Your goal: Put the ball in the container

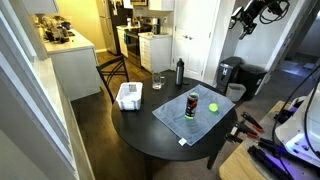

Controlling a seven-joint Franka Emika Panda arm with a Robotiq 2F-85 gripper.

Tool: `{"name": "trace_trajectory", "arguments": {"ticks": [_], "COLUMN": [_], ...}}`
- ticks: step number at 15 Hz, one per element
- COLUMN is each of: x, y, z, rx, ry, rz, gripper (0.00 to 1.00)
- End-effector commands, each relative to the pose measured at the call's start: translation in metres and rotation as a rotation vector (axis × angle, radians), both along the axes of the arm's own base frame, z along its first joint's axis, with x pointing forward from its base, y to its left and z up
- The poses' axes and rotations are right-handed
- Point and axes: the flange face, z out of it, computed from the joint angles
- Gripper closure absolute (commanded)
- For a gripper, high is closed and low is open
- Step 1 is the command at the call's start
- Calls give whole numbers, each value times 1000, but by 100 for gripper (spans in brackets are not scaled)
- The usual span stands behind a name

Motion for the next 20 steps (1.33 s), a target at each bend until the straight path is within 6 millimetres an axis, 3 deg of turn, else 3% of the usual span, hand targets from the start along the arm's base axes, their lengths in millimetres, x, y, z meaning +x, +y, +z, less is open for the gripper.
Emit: {"name": "trace_trajectory", "arguments": {"ticks": [1, 8, 16, 20], "x": [25, 40, 43, 35], "y": [-32, -54, -50, -60], "z": [-41, -137, -214, -256], "rx": [75, 69, -16, -89], "ry": [90, 255, 376, 421], "rz": [-158, -406, -414, -429], "gripper": [0, 0, 0, 0]}}
